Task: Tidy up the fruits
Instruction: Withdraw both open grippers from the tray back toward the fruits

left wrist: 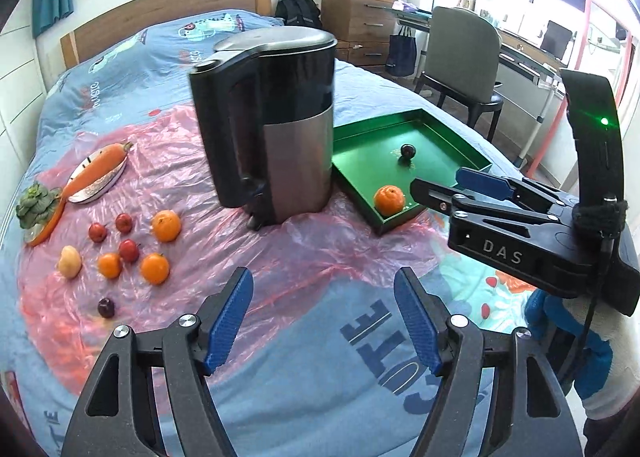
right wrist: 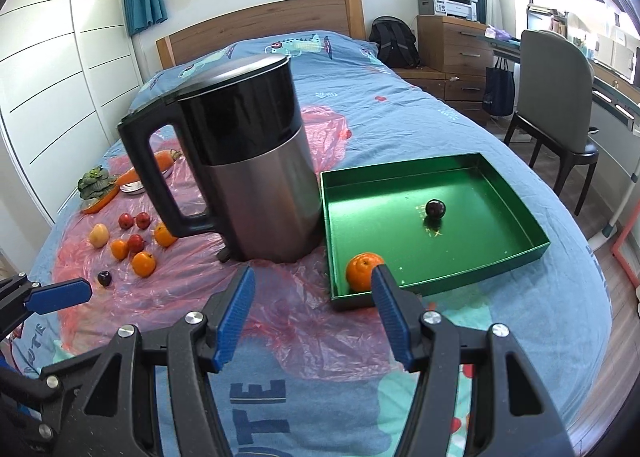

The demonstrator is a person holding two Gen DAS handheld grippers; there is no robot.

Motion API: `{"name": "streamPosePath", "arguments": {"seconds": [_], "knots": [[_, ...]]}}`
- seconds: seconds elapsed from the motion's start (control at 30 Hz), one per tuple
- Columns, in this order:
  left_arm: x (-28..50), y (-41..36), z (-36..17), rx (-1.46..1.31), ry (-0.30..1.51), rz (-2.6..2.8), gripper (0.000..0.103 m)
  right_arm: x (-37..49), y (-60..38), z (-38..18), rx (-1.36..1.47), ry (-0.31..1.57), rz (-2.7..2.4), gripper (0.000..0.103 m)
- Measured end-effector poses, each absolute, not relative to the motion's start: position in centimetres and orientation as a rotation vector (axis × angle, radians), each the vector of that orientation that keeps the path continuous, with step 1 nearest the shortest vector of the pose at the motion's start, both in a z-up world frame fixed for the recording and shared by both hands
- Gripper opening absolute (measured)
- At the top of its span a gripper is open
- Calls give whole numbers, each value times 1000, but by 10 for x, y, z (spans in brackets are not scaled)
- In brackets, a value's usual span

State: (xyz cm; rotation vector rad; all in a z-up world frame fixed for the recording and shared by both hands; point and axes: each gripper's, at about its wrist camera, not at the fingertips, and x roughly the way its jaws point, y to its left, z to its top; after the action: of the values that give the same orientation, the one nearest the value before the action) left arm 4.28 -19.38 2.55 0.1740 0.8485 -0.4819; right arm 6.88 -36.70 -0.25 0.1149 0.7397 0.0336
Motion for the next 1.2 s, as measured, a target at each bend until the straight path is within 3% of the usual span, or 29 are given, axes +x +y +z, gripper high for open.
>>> {"name": "streamPosePath", "arguments": {"seconds": [0.53, 1.2], "knots": [[26, -97, 21, 74, 811, -359, 68, 41, -269, 5, 1, 756, 166, 90], [62, 11, -52, -75, 857, -139, 67, 77, -164, -52, -60, 832, 359, 90]]}}
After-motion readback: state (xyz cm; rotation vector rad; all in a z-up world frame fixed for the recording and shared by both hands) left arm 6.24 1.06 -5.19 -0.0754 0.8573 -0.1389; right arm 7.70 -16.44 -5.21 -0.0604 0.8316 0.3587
